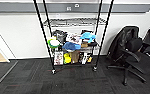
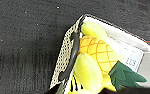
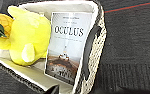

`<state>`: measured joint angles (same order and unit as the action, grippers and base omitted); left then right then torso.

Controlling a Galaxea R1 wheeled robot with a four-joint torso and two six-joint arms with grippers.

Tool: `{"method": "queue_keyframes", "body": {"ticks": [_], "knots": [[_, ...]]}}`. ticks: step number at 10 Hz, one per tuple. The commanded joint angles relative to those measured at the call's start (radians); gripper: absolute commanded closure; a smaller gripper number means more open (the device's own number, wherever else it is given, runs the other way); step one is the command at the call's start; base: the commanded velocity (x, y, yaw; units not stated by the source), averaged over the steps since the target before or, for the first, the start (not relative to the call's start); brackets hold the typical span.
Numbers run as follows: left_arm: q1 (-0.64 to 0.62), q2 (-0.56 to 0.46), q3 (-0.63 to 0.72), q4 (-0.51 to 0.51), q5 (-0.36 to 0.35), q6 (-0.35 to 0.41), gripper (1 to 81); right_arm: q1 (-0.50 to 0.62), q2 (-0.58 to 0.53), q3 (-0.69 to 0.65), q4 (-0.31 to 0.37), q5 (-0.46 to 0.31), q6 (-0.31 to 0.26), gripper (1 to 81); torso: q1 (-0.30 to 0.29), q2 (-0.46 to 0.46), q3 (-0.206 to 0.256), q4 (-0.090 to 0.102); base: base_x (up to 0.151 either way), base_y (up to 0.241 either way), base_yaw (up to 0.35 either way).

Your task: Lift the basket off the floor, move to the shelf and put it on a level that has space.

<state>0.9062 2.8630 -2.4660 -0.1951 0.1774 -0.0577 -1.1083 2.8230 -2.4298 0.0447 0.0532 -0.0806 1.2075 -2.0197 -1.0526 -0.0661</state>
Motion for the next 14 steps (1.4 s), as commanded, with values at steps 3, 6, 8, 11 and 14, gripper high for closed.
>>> {"method": "queue_keyframes", "body": {"ticks": [3,6,8,11,14], "knots": [[-0.129,0.007,-0.005,-0.003,0.065,-0.004,1.0,0.100,-0.018,0.003,0.015,-0.047,0.002,1.0,0.097,-0.153,-0.107,0.000,0.000,0.000,0.000],[-0.149,0.029,-0.033,-0.003,0.066,-0.004,1.0,0.127,-0.021,0.005,0.023,-0.049,0.002,1.0,0.155,-0.246,-0.100,0.000,0.000,0.000,0.000],[-0.167,0.030,-0.034,-0.004,0.066,-0.004,1.0,0.147,-0.015,0.006,0.032,-0.059,0.002,1.0,0.192,-0.302,-0.138,0.000,0.000,0.000,0.000],[-0.172,0.026,-0.030,-0.006,0.051,-0.002,1.0,0.187,-0.015,0.009,0.057,-0.064,0.002,1.0,0.181,-0.289,-0.151,0.000,0.000,0.000,0.000],[-0.189,0.026,-0.033,-0.006,0.047,-0.002,1.0,0.228,0.009,0.002,0.076,-0.075,0.002,1.0,0.192,-0.306,-0.151,0.000,0.000,0.000,0.000]]}}
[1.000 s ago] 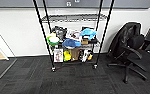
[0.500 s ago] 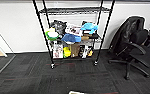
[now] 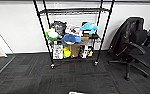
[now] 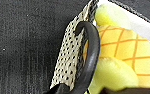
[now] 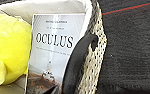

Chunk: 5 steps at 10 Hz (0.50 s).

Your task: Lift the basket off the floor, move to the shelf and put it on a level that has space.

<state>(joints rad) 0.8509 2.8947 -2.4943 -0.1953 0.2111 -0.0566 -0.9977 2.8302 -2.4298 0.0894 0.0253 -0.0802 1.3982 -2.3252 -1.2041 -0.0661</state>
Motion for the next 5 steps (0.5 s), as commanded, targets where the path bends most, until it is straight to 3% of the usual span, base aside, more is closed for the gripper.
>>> {"method": "queue_keyframes", "body": {"ticks": [1,5], "knots": [[-0.149,-0.008,-0.005,-0.004,0.013,-0.003,1.0,0.138,0.002,0.005,0.055,-0.050,0.002,1.0,0.000,0.000,0.000,0.000,0.000,0.000,0.000],[-0.193,-0.005,0.001,-0.004,0.027,-0.003,1.0,0.145,0.014,0.015,0.089,-0.061,0.002,1.0,0.000,0.000,0.000,0.000,0.000,0.000,0.000]]}}
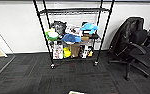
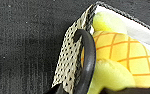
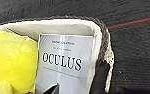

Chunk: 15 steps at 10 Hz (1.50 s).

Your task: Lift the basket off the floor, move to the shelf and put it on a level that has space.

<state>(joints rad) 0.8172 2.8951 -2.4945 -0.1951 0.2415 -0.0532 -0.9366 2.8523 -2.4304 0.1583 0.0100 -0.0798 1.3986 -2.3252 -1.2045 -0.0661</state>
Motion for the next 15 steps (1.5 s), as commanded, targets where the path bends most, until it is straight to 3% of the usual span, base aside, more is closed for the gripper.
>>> {"method": "queue_keyframes", "body": {"ticks": [1,6,7,8,10,12,14,15], "knots": [[-0.160,0.003,0.002,0.002,-0.002,-0.007,1.0,0.080,-0.009,0.019,0.030,-0.047,0.002,1.0,0.000,0.000,0.000,0.000,0.000,0.000,0.000],[-0.143,0.032,0.008,0.057,-0.010,0.012,1.0,0.067,-0.012,0.051,0.033,-0.047,0.002,1.0,0.000,0.000,0.000,0.000,0.000,0.000,0.000],[-0.135,0.032,0.009,0.063,-0.011,0.013,81.1,0.063,-0.012,0.050,0.038,-0.045,0.008,1.0,0.000,0.000,0.000,0.000,0.000,0.000,0.000],[-0.134,0.033,0.009,0.066,-0.013,0.012,81.1,0.063,-0.011,0.048,0.038,-0.045,0.011,81.1,0.000,0.000,-0.001,0.000,0.000,0.000,0.000],[-0.134,0.032,0.011,0.051,-0.001,0.007,81.1,0.066,-0.014,0.053,0.047,-0.047,0.021,81.1,0.000,0.000,-0.001,0.000,0.000,0.000,0.000],[-0.129,-0.022,0.106,0.010,0.073,0.004,81.1,0.066,-0.034,0.082,0.061,-0.047,0.029,81.1,0.000,0.000,-0.001,0.000,0.000,0.000,0.000],[-0.109,-0.155,0.311,-0.061,0.055,0.009,81.1,0.069,-0.103,0.192,0.066,-0.047,0.077,81.1,0.000,0.000,-0.001,0.000,0.000,0.000,0.000],[-0.094,-0.213,0.397,-0.069,0.009,0.003,81.1,0.077,-0.138,0.260,0.067,-0.047,0.083,81.1,0.000,0.000,-0.001,0.000,0.000,0.000,0.000]]}}
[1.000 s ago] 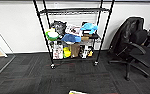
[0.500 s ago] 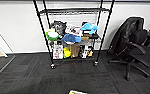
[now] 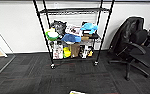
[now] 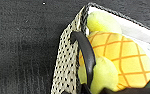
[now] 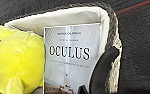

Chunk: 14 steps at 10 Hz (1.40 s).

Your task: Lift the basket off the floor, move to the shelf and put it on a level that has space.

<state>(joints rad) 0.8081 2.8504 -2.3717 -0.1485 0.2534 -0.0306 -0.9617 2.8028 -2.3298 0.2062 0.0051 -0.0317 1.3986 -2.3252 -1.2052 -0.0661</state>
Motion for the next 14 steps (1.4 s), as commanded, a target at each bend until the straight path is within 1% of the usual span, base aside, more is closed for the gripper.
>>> {"method": "queue_keyframes", "body": {"ticks": [1,2,5,7,8,10,13,14], "knots": [[-0.062,-0.216,0.339,-0.117,-0.075,-0.025,81.1,0.115,-0.119,0.219,0.019,-0.059,0.035,81.1,0.000,0.000,0.000,0.000,0.000,0.000,0.000],[-0.048,-0.251,0.377,-0.126,-0.123,-0.032,81.1,0.126,-0.144,0.259,0.022,-0.097,0.044,81.1,0.000,0.000,0.000,0.000,0.000,0.000,0.000],[-0.043,-0.324,0.436,-0.197,-0.123,-0.045,81.1,0.138,-0.191,0.334,0.022,-0.102,0.072,81.1,0.000,0.000,0.000,0.000,0.000,0.000,0.000],[-0.043,-0.357,0.491,-0.195,-0.125,-0.045,81.1,0.163,-0.181,0.350,0.015,-0.105,0.073,81.1,0.000,0.000,0.000,0.000,0.000,0.000,0.000],[-0.043,-0.365,0.506,-0.194,-0.123,-0.043,81.1,0.171,-0.168,0.351,0.004,-0.105,0.072,81.1,-0.064,0.100,0.000,0.000,0.000,0.000,0.000],[-0.043,-0.365,0.514,-0.194,-0.125,-0.043,81.1,0.195,-0.139,0.348,-0.001,-0.106,0.070,81.1,-0.073,0.115,0.000,0.000,0.000,0.000,0.000],[-0.046,-0.358,0.519,-0.190,-0.125,-0.043,81.1,0.217,-0.130,0.343,-0.001,-0.129,0.069,81.1,-0.130,0.206,-0.001,0.062,0.000,0.000,0.000],[-0.048,-0.350,0.514,-0.189,-0.125,-0.043,81.1,0.215,-0.132,0.336,-0.001,-0.129,0.069,81.1,-0.148,0.235,-0.001,0.013,0.000,0.000,0.000]]}}
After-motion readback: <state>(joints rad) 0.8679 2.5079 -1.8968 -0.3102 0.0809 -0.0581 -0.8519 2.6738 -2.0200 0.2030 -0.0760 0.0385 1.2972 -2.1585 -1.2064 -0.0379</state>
